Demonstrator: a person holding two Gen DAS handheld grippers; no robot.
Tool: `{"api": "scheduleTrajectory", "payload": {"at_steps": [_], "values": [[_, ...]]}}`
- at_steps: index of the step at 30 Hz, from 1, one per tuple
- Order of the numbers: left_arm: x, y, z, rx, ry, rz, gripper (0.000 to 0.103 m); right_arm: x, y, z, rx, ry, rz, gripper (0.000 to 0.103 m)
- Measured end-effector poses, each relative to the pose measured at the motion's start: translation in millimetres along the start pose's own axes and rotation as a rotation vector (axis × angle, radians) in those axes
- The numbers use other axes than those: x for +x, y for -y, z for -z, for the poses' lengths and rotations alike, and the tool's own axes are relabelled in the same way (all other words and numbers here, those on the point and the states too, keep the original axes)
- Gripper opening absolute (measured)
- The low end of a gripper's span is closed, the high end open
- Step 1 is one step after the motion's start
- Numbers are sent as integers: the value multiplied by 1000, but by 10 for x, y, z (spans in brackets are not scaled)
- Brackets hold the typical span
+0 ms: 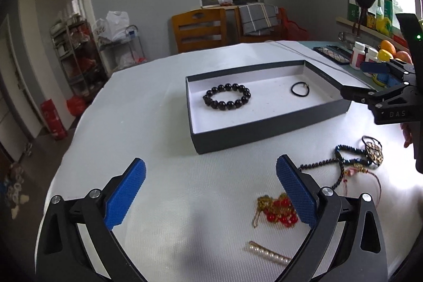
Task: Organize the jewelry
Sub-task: 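Withdraw both tools from the tray back toward the jewelry, then grasp the pink string bracelet with the right tool while the left tool grasps the red-gold brooch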
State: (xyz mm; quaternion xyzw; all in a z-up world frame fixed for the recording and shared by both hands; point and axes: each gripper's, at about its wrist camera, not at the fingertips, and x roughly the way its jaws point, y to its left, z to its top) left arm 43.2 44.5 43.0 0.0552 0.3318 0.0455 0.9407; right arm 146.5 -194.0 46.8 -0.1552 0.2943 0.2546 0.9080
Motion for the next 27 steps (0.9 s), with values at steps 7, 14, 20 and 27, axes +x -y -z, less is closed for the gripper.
{"api": "scheduleTrajectory", "payload": {"at_steps": [7,14,20,27], "values": [[-37,30,238,28,-48,81,100,-474,167,456,84,-50,-71,97],[-79,113,433,52,-64,158,100,-659,132,818,117,-100,-121,97],[-17,247,463,83,-94,181,100,-811,-26,981,85,-95,-175,97],[-14,370,405,121,-74,193,100,-796,-249,1022,97,-112,-235,88]]}}
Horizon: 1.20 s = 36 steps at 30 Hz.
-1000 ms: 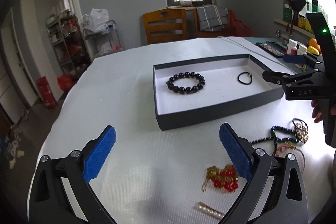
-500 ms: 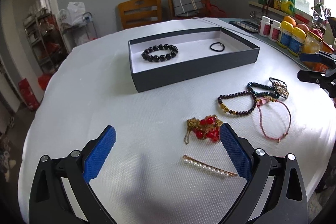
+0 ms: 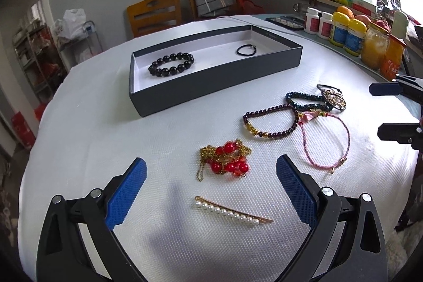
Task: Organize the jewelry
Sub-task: 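Grasp the pink string bracelet with the right tool while the left tool grasps the red-gold brooch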
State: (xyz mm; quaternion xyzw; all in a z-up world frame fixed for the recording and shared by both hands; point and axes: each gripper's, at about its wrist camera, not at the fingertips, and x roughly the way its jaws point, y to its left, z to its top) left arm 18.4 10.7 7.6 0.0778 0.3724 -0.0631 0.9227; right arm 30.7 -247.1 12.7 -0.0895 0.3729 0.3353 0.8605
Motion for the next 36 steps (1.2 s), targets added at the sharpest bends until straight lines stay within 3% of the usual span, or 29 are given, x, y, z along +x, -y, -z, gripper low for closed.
{"api": "scheduleTrajectory", "payload": {"at_steps": [8,10,12,17,22,28,32,34,36], "values": [[103,-35,-66,-15,-5,40,92,167,-144,11,-10,-44,-24,56],[141,-32,-82,-9,-19,56,70,192,-157,5,-4,-48,-32,51],[198,-23,-92,-4,-42,70,63,208,-156,-1,5,-52,-40,42],[231,21,-88,12,-52,71,59,253,-186,-10,2,-63,-36,37],[281,-11,-86,-4,-77,77,45,278,-205,-21,-5,-71,-14,32],[296,-16,-71,0,-90,75,37,348,-221,-61,-15,-84,22,29],[293,-30,-67,-8,-90,81,35,423,-232,-50,-33,-99,58,15],[281,-50,-66,-15,-83,90,24,457,-252,-36,-47,-103,67,9],[278,-73,-67,-25,-84,101,24,461,-279,-24,-61,-95,68,3]]}}
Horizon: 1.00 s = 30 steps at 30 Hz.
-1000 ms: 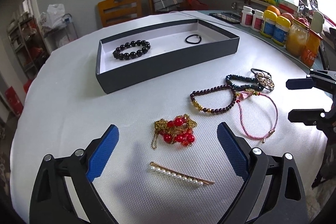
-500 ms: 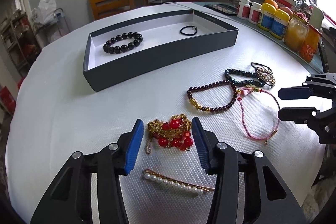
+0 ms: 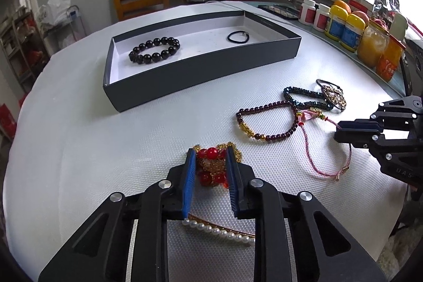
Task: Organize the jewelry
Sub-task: 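Grasp the pink string bracelet with the right tool while the left tool grasps the red-gold brooch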
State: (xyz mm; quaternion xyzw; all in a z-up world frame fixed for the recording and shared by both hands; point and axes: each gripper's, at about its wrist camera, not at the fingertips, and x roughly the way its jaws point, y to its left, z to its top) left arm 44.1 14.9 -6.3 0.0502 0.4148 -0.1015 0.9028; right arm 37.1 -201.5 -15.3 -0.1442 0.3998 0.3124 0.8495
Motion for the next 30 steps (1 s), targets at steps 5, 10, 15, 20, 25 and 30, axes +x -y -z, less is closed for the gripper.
{"api": "scheduleTrajectory", "payload": {"at_steps": [5,10,15,20,25,30], "values": [[-28,-22,15,-8,3,7,19,-73,-15,-34,-10,44,1,2],[-79,-48,30,-12,23,6,0,-234,28,-114,-8,102,3,2],[-134,-48,22,6,40,-18,0,-372,83,-173,3,142,-4,2],[-181,-46,-51,26,66,-5,17,-362,73,-185,1,135,-15,2],[-94,106,-69,101,53,-13,46,-339,48,-165,1,126,-25,2],[83,114,-86,117,-8,13,27,-329,56,-157,8,125,-28,2]]}}
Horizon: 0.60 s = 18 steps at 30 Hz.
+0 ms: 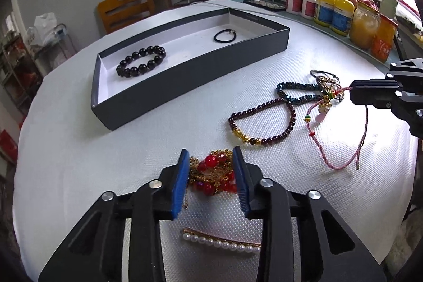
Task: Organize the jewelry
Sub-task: 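Grasp the pink string bracelet with the right tool while the left tool grasps the red-gold brooch, then carry both items into the tray box and open both tools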
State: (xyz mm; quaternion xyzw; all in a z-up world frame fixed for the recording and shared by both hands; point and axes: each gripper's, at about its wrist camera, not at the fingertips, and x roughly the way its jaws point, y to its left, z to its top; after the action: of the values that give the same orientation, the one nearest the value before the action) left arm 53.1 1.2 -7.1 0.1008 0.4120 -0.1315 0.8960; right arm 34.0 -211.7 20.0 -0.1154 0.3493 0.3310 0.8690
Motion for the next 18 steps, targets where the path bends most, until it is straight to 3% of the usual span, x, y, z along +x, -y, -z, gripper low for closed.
{"api": "scheduleTrajectory", "payload": {"at_steps": [4,12,18], "values": [[-4,-28,-25,-11,-5,15,9,-20,20,2,4,4,0,2],[-344,-17,-123,2,79,8,9,-109,84,-134,0,51,26,2],[-671,-115,-368,2,167,-6,9,-212,203,-455,-14,118,76,2]]}}
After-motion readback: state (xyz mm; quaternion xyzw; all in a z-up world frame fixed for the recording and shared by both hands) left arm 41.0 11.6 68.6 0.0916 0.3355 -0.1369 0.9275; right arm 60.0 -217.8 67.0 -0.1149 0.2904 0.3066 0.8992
